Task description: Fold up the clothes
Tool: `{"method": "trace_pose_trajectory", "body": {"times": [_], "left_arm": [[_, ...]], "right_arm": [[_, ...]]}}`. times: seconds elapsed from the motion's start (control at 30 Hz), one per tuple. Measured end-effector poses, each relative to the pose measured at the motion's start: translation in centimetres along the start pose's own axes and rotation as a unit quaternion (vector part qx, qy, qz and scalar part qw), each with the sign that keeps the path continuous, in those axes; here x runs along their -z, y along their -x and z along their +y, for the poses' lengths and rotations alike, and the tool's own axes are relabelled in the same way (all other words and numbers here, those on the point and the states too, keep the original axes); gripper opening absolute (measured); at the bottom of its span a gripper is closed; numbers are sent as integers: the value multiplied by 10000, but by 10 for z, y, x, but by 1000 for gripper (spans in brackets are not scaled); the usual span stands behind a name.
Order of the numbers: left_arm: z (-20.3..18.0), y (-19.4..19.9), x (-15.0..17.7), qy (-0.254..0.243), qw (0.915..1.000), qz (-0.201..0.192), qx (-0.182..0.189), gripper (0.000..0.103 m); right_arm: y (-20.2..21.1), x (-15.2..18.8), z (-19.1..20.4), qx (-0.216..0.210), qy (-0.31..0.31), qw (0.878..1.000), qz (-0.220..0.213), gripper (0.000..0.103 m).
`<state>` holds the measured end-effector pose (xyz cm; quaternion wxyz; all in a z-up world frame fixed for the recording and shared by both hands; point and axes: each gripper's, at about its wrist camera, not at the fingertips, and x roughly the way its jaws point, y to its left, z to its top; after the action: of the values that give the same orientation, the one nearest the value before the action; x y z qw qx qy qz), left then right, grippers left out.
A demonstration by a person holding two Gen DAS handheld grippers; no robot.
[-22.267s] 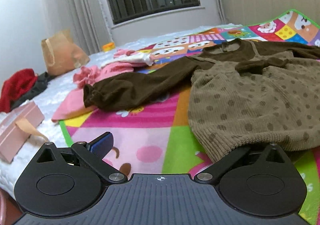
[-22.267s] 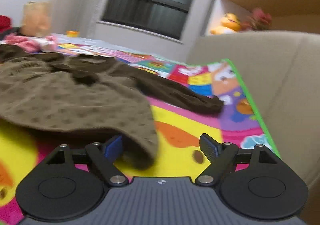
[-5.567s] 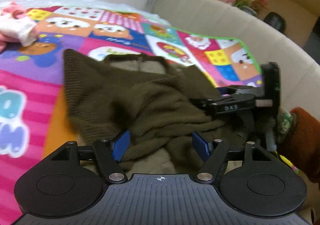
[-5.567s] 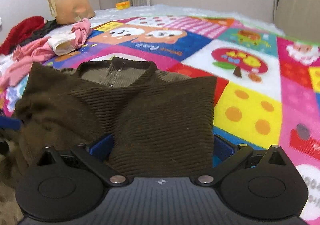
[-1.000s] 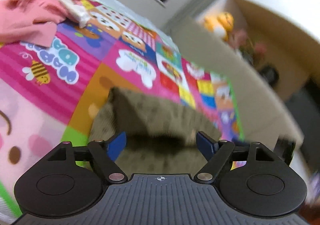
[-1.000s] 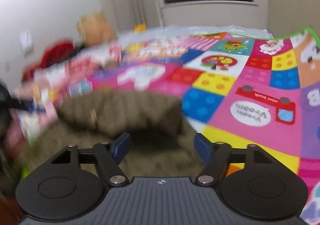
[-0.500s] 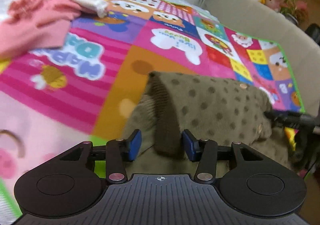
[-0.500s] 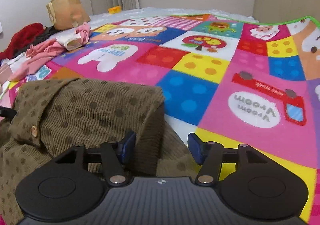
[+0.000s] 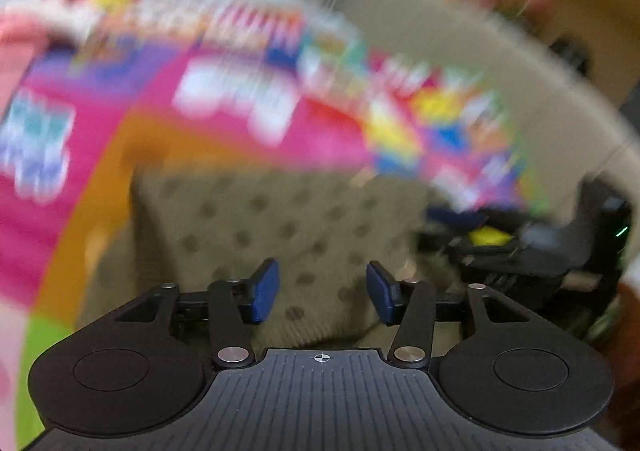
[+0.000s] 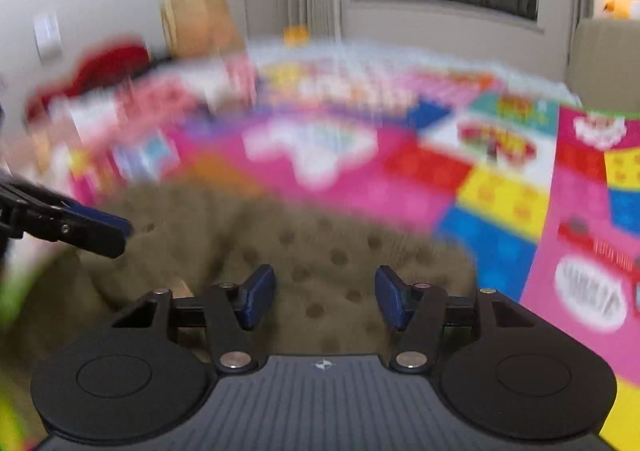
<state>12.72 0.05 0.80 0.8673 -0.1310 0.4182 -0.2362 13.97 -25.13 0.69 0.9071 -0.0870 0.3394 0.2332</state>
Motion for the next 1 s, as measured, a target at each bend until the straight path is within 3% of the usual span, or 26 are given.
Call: {"method": "trace_pose_trajectory", "body": {"times": [0.07, 0.13, 0.2, 0.23, 0.33, 0.5, 0.67, 0.77, 0.83, 0.87, 0.9, 0.93, 1.0], "left_arm": [[1, 4, 10, -154, 9998, -84, 25, 46], [1, 21, 9, -77, 9999, -149, 1, 54], [3, 44, 6, -86, 9991, -410, -35, 71], [4, 52, 3, -64, 9985, -531, -61, 72], [22, 71, -3, 380, 9964, -758, -62, 78], [53, 60, -9, 1010, 9924, -661, -253, 79], [61, 39, -13, 1157, 9925, -398, 57, 80], [63, 20, -15, 1207, 9924, -242, 43, 82], [63, 13, -15, 1119, 9934, -258, -7, 76], [62, 11, -16, 1027, 9943, -292, -70, 62], [63, 11, -18, 943, 9949, -340, -105, 39], [65, 10, -20, 922, 9950, -389, -22, 24], [68, 8, -25, 911, 9947, -468, 62, 19]], "right_arm": [[11, 4, -6, -81, -83, 9999, -36, 59], [27, 5, -13, -190, -231, 9995, -99, 59], [47, 3, -28, -182, -409, 9987, -256, 60], [58, 3, -36, -119, -511, 9980, -342, 62], [69, 4, -65, -17, -1001, 9939, -469, 66], [60, 10, -91, -52, -1611, 9859, -440, 66], [41, 6, -79, -178, -1497, 9881, -312, 67], [21, 5, -74, -187, -1445, 9892, -136, 69], [8, 4, -70, -197, -1362, 9905, -72, 64], [5, 3, -68, -192, -1299, 9913, -108, 52], [3, 1, -67, -185, -1260, 9917, -159, 49], [1, -1, -66, -179, -1220, 9921, -211, 42], [-4, -6, -65, -154, -1163, 9926, -304, 32]]}}
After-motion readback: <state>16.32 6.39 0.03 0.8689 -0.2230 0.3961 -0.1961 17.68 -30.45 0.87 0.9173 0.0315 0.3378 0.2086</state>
